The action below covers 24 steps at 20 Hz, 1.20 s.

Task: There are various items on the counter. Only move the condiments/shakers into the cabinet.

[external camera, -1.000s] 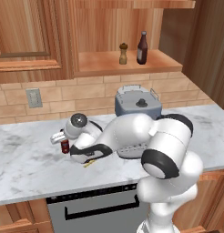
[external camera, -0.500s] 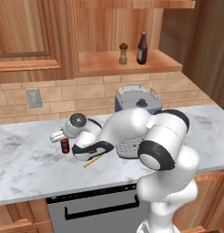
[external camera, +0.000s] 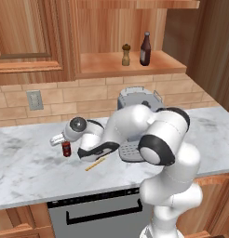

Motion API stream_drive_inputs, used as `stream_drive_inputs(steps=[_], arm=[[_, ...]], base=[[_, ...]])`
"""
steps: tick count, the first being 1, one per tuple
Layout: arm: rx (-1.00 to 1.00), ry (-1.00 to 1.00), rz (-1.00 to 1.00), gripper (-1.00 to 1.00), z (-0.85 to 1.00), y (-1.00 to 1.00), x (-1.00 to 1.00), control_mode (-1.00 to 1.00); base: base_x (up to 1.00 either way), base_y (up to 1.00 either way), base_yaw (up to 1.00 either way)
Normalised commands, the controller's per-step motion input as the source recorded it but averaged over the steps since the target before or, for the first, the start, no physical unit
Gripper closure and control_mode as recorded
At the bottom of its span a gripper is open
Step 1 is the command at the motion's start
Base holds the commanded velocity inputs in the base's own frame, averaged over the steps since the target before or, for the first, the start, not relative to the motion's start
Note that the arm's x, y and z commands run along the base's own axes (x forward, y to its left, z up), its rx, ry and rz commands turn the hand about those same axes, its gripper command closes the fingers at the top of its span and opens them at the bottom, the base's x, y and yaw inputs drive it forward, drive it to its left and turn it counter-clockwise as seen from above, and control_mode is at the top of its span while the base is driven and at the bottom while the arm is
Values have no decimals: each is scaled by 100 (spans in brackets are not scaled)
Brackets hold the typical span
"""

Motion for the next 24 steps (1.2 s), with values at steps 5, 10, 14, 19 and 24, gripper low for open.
stream_drive_inputs(steps=[5, 10, 14, 19, 24], arm=[[0, -2, 0, -100, -10, 5, 4, -100], [0, -3, 0, -100, -7, 2, 9, -100], [0, -2, 0, 100, -5, 4, 19, -100], [0, 0, 0, 100, -1, 1, 8, -100], [0, -4, 0, 100, 0, 0, -3, -100]], base=[[0, 0, 0], [0, 0, 0], [0, 0, 0], [0, 0, 0], [0, 0, 0]])
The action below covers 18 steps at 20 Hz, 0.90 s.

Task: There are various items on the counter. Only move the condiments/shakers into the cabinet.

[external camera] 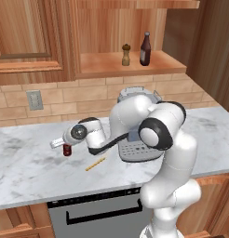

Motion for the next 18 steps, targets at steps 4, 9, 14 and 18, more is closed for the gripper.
stream_drive_inputs(steps=[4, 9, 14, 18], arm=[[0, -19, -3, 100, 64, 0, -10, -100], [-1, -13, -13, 100, 100, 0, -15, -100], [-2, -5, -19, 100, 100, 0, -33, -100], [-4, 0, -17, 100, 100, 0, -53, -100]], base=[[0, 0, 0], [0, 0, 0], [0, 0, 0], [0, 0, 0]])
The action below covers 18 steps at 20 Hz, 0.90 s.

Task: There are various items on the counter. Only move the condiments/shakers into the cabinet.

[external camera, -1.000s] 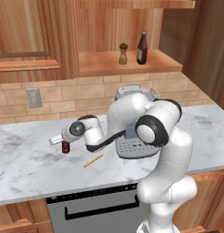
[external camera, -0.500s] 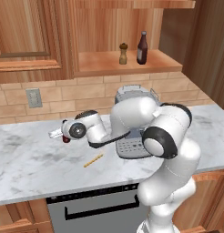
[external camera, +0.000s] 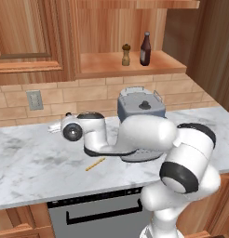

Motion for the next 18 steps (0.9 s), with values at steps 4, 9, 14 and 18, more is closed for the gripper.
stream_drive_inputs(steps=[4, 9, 14, 18], arm=[[-6, 0, -16, 100, 100, 0, -57, -100], [-8, -1, -15, 100, 100, -1, -50, -100], [-9, 0, -7, 100, 95, -43, -26, -100], [-4, 0, 0, 100, 57, -72, -24, -100]], base=[[0, 0, 0], [0, 0, 0], [0, 0, 0], [0, 0, 0]])
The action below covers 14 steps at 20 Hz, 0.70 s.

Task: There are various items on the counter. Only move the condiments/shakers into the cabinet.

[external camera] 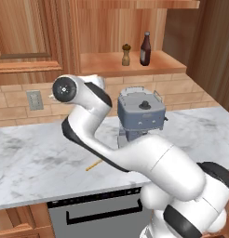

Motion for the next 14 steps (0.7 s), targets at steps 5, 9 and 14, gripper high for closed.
stream_drive_inputs(steps=[5, 9, 14], arm=[[2, -10, 6, 100, 24, -86, -2, -100], [19, 0, 26, 100, 0, -97, 0, -100], [6, 0, 8, 100, 0, -23, 2, -100]], base=[[0, 0, 0], [0, 0, 0], [0, 0, 0]])
